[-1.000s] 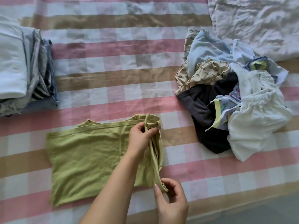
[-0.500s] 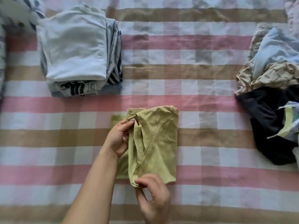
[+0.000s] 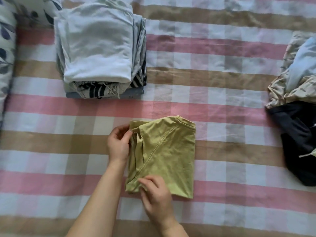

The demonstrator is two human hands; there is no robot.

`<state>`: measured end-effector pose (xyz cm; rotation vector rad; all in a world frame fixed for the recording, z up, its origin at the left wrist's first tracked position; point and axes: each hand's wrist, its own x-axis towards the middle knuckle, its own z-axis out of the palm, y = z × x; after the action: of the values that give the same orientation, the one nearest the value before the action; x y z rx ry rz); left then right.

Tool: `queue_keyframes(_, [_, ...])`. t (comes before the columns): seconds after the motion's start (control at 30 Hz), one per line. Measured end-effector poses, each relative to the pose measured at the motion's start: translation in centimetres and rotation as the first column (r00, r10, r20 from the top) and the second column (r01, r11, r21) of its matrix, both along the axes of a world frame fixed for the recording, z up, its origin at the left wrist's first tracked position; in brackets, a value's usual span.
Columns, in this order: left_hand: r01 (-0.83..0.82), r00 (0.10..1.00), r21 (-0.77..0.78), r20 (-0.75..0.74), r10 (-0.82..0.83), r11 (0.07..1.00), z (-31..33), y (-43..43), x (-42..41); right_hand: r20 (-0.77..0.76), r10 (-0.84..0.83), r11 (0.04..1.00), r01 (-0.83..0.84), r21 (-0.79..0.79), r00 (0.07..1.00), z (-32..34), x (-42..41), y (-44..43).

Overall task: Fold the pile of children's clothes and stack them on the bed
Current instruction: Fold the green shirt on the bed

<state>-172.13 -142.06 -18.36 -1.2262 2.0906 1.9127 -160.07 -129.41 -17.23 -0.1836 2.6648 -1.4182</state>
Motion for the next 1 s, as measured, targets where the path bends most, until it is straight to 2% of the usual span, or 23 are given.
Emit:
queue_keyframes(0.07, [0.045, 0.998, -0.26, -0.022, -0.052, 0.965, 0.3, 0.4, 1.8, -0.016, -0.225, 0.974, 0.225, 0.024, 0.974, 0.3, -1.3, 1.9])
queue_keyframes(0.1, [0.079, 0.997, -0.324, 0.007, -0.082, 0.943, 0.4, 0.7, 2.8, -0.017, -0.35, 0.934, 0.35, 0.068, 0.937, 0.2, -2.0, 2.9])
queue_keyframes(0.17, [0.186, 0.982, -0.367, 0.108, -0.157, 0.911, 0.3, 1.7, 4.8, 0.051, -0.562, 0.82, 0.548, 0.168, 0.825, -0.4, -3.2, 5.0])
queue_keyframes(0.2, [0.24, 0.968, -0.369, 0.162, -0.192, 0.898, 0.1, 2.2, 5.5, 0.142, -0.625, 0.778, 0.598, 0.193, 0.767, -0.8, -3.7, 5.8])
queue_keyframes(0.3, [0.304, 0.937, -0.359, 0.281, -0.208, 0.882, -0.3, 3.1, 6.6, 0.426, -0.624, 0.76, 0.635, 0.138, 0.655, -1.8, -4.3, 7.1])
queue_keyframes(0.43, [0.343, 0.875, -0.178, 0.418, -0.245, 0.922, -0.5, 2.2, 5.5, 0.514, -0.541, 0.798, 0.599, 0.063, 0.666, -2.2, -4.8, 6.9])
queue_keyframes(0.53, [0.37, 0.869, -0.02, 0.36, -0.339, 0.929, 0.1, 2.2, 5.0, 0.565, -0.483, 0.793, 0.608, -0.042, 0.669, -1.8, -5.4, 7.1])
queue_keyframes(0.67, [0.336, 0.929, 0.029, 0.156, -0.336, 0.941, 1.9, 3.3, 4.1, 0.5, -0.43, 0.805, 0.57, -0.165, 0.752, 0.3, -7.2, 8.5])
queue_keyframes(0.8, [0.367, 0.93, 0.019, -0.028, -0.367, 0.93, 4.1, 5.6, -0.6, 0.411, -0.39, 0.814, 0.517, -0.264, 0.824, 2.7, -12.5, 11.3])
queue_keyframes(1.0, [0.407, 0.887, -0.063, -0.211, -0.411, 0.911, 4.8, 8.1, -14.5, 0.257, -0.412, 0.819, 0.479, -0.317, 0.874, 3.3, -26.0, 14.8])
